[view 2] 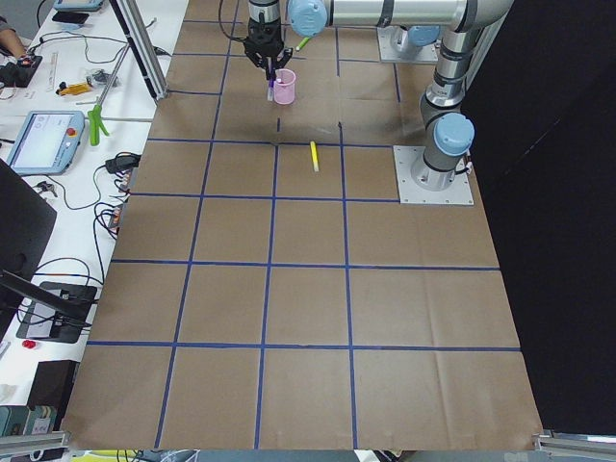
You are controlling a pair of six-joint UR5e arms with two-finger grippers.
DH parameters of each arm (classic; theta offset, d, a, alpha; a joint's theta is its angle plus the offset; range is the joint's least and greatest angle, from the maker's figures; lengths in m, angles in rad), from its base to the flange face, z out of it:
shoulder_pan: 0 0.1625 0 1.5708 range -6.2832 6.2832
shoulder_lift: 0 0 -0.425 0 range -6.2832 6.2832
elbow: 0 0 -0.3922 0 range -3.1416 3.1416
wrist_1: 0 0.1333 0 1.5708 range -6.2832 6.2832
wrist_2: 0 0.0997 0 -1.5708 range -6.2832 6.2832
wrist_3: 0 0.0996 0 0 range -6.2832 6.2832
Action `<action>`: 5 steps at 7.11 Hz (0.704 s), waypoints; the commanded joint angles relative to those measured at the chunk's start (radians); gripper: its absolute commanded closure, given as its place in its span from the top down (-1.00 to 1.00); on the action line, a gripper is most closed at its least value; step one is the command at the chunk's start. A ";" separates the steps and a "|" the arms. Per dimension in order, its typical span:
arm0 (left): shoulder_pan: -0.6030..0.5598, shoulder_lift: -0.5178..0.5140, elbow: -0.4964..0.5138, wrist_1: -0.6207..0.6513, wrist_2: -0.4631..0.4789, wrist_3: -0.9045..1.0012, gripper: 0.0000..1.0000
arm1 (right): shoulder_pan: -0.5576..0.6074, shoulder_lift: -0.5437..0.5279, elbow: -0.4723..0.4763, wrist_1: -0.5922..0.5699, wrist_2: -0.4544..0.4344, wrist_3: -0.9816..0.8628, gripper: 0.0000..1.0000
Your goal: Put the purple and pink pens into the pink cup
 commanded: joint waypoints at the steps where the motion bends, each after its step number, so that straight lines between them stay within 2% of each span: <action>1: 0.000 -0.026 0.013 0.011 -0.116 -0.001 -0.99 | -0.088 -0.086 -0.014 0.139 -0.085 0.433 1.00; 2: -0.001 -0.024 0.012 0.021 -0.239 -0.016 -0.99 | -0.101 -0.115 -0.021 0.137 -0.093 0.641 1.00; 3: -0.004 -0.033 0.001 0.058 -0.302 -0.077 -0.99 | -0.098 -0.128 -0.066 0.149 -0.093 0.797 1.00; 4: -0.030 -0.038 -0.008 0.122 -0.388 -0.150 -0.99 | -0.095 -0.113 -0.129 0.220 -0.091 0.812 1.00; 5: -0.064 -0.052 -0.019 0.182 -0.474 -0.263 -0.99 | -0.089 -0.082 -0.152 0.253 -0.087 0.807 1.00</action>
